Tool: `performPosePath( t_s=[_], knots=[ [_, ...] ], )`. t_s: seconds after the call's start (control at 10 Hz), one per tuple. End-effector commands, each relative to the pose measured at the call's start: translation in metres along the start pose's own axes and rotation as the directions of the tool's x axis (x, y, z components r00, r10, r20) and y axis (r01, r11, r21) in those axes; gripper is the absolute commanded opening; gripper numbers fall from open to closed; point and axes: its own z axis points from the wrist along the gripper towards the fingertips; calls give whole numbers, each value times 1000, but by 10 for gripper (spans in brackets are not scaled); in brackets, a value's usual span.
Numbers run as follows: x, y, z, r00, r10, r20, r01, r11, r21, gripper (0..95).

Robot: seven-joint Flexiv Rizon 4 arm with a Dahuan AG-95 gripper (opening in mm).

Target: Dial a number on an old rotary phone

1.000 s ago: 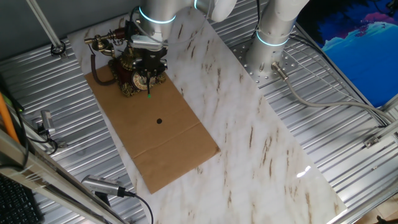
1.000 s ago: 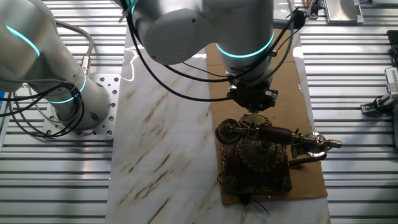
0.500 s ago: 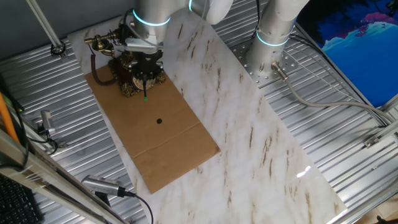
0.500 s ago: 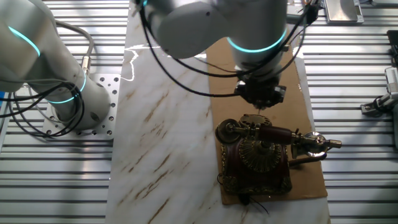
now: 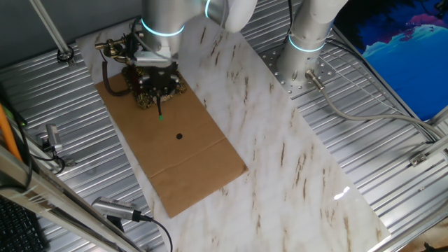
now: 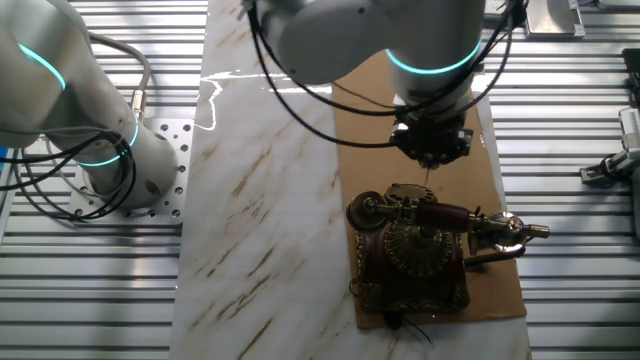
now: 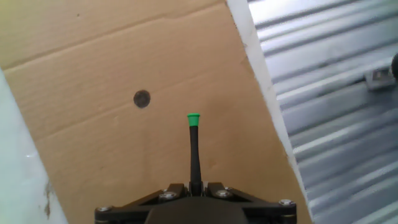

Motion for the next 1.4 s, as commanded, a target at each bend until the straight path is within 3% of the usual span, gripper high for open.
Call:
performPosePath(
  t_s=[0.1, 0.2, 0.3, 0.5, 0.6, 0.7, 0.8, 0.9, 1.0, 1.1, 1.4],
  knots=[
    [-14, -2, 10, 999, -39, -7, 39, 999, -3, 0],
    [-18, -2, 12, 998, -64, -16, 64, 998, -12, 0],
    [-22, -1, 15, 996, -84, -27, 82, 996, -46, 0],
    [-26, 0, 17, 994, -85, -71, 70, 979, -194, 0],
    [-26, 0, 16, 992, -93, -80, 74, 973, -221, 0],
    [-27, 2, 13, 988, -135, -70, 116, 965, -234, 0],
    [-28, 3, 11, 986, -160, -41, 146, 962, -231, 0],
    [-28, 4, 9, 985, -172, -11, 166, 963, -214, 0],
    [-26, 4, 7, 984, -180, -4, 176, 965, -193, 0],
    [-25, 4, 6, 983, -184, -3, 180, 967, -183, 0],
    [-19, 3, 1, 984, -169, -51, 158, 972, -174, 0]
  ],
)
